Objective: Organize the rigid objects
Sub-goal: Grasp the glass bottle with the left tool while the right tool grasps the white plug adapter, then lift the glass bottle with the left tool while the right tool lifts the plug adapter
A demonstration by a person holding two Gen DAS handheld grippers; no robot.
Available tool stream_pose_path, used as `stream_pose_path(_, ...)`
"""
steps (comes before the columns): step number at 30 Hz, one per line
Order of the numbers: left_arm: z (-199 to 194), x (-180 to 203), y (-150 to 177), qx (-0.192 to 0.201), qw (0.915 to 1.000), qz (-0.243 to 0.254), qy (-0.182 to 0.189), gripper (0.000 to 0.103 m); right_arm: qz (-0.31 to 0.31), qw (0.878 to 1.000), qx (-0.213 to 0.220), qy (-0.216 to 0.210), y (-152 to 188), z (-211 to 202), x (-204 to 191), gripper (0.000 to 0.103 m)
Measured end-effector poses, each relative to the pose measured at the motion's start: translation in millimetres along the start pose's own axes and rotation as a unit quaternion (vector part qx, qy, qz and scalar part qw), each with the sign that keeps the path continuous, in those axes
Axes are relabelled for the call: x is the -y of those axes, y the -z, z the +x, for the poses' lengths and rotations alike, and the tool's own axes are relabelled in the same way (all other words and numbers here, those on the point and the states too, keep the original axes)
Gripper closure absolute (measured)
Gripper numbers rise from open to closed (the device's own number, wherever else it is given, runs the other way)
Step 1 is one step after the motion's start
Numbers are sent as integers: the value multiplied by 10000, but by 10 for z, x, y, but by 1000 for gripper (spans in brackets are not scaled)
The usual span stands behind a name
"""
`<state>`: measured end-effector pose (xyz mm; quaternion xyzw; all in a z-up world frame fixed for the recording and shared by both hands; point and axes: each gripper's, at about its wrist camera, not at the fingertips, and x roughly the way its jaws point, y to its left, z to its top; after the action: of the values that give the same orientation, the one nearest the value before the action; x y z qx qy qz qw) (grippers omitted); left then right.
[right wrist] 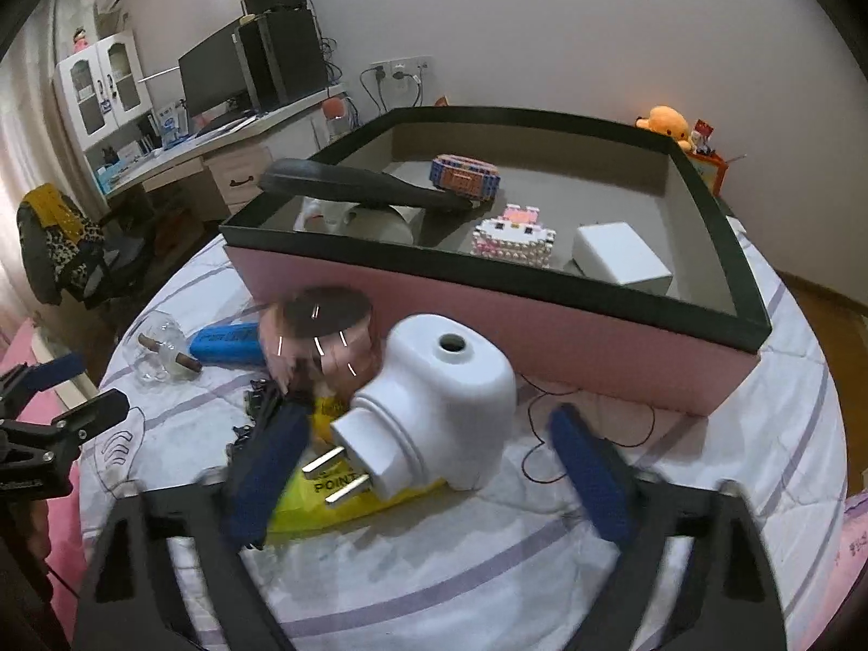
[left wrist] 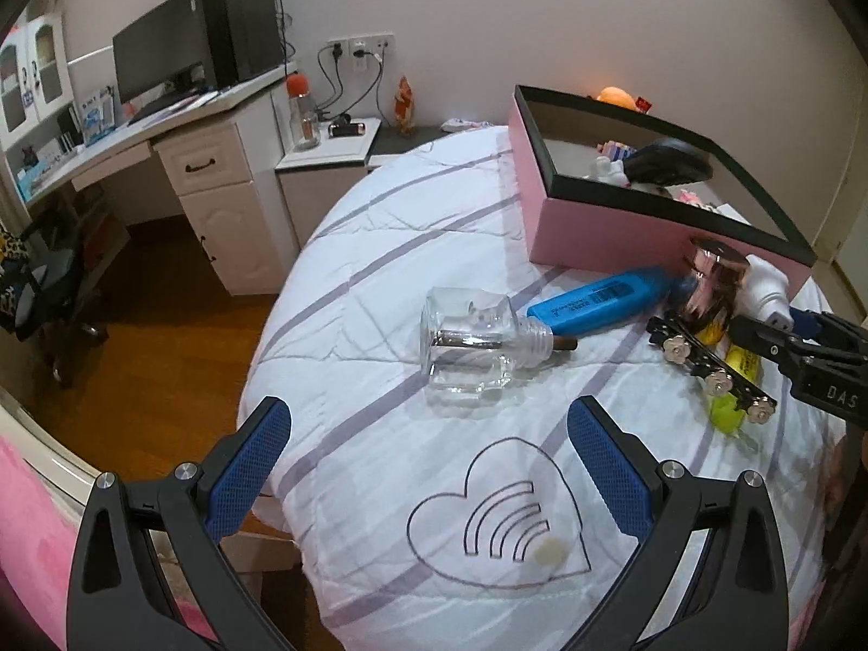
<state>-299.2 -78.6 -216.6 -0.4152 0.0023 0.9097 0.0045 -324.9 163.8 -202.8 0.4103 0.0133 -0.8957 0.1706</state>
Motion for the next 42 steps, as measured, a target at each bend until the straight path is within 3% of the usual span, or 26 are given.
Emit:
stream_pose_path(6,173,102,-132,-59,9996,-33,284,0,-46,10000,-16,80,14,-7,31,44)
stream_pose_path(14,450,263,-266,-308,9991,112,255,0,-17,10000,-36,58,-24,-8,106,47)
stream_pose_path(18,487,260,-283,-238,9995,81,208,2,-41,10000,-46,38,-33,12,104,47)
stream_pose_path(20,468,235,-277,-170,9996,58,200,23,-35,10000,-44,14,-32,17,113,47)
stream_pose_path(21,444,227,-278,-116,9998,37,126,26,-36,10000,-46,7,-35,19,119,47)
stream_pose_path(30,195,325,-140,-140,9993,319,105,26,-78,9999,37,100,9,-78,146,49)
stream_pose_path(42,-223,894,124,-113,9939,919,595,26,123,9990,108,426,277,-487,387,49)
